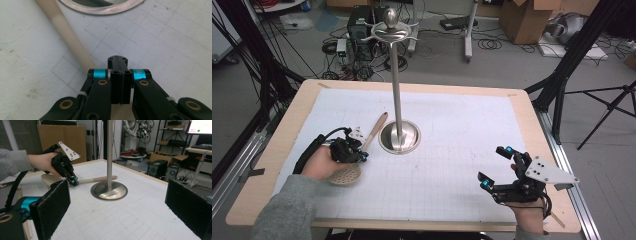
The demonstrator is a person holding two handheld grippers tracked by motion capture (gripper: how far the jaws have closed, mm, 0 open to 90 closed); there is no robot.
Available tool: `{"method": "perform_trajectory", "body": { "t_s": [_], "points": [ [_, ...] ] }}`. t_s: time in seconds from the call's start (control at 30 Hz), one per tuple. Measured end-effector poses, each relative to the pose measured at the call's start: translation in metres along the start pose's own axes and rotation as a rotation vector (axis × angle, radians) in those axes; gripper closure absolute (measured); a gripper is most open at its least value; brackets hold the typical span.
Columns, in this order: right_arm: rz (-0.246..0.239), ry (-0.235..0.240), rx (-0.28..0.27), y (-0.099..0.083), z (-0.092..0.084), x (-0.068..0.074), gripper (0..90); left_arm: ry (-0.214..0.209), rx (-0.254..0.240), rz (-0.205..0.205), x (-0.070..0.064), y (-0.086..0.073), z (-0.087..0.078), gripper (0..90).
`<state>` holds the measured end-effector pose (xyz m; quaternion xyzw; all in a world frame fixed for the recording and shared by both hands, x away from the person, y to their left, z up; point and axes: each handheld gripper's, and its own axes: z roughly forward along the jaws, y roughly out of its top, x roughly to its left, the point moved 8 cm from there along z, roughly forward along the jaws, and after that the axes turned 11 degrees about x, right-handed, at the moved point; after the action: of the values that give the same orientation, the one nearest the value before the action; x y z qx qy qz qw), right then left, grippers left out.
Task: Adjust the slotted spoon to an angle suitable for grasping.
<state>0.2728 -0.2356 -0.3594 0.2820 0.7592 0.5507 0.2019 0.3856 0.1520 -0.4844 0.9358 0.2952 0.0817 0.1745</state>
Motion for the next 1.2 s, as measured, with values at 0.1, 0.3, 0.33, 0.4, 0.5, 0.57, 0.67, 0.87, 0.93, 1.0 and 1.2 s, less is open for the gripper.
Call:
{"method": "perform_trajectory", "body": {
  "t_s": [0.1, 0.3, 0.33, 0.4, 0.5, 0.57, 0.67, 0.87, 0.93, 1.0, 1.2],
  "points": [
    [0.0, -0.001, -0.001, 0.0, -0.001, 0.0, 4.8, 0.016, 0.026, 0.021, 0.001, -0.006, -0.001, 89.5],
    [0.002, 0.0, 0.006, -0.001, 0.0, 0.0, 4.8, -0.01, 0.01, 0.02, 0.001, -0.019, -0.006, 89.6],
    [0.0, 0.002, 0.007, -0.001, 0.001, 0.0, 4.8, -0.011, 0.008, 0.019, 0.001, -0.022, -0.007, 89.6],
    [-0.001, 0.004, 0.012, -0.001, 0.003, 0.001, 4.8, -0.013, 0.005, 0.018, 0.001, -0.027, -0.009, 89.6],
    [0.0, 0.007, 0.019, -0.002, 0.005, 0.002, 4.8, -0.016, 0.003, 0.033, -0.001, -0.035, -0.012, 89.6],
    [-0.005, 0.006, 0.019, -0.002, 0.006, 0.002, 4.8, -0.019, 0.002, 0.042, -0.002, -0.04, -0.014, 89.6],
    [-0.006, 0.008, 0.023, -0.002, 0.005, 0.002, 4.8, -0.017, 0.003, 0.055, -0.004, -0.048, -0.018, 89.6],
    [0.007, 0.001, 0.019, -0.002, 0.002, 0.0, 4.8, -0.011, 0.003, 0.071, -0.006, -0.067, -0.025, 89.6],
    [0.0, 0.002, 0.015, -0.002, 0.003, 0.0, 4.8, -0.008, 0.003, 0.083, -0.006, -0.074, -0.028, 89.6],
    [-0.005, 0.002, 0.019, -0.002, 0.004, 0.001, 4.8, -0.006, -0.004, 0.075, -0.006, -0.08, -0.03, 89.6],
    [-0.008, 0.005, 0.028, -0.003, 0.007, 0.002, 4.8, -0.019, -0.012, 0.069, -0.007, -0.099, -0.039, 89.6]
  ]
}}
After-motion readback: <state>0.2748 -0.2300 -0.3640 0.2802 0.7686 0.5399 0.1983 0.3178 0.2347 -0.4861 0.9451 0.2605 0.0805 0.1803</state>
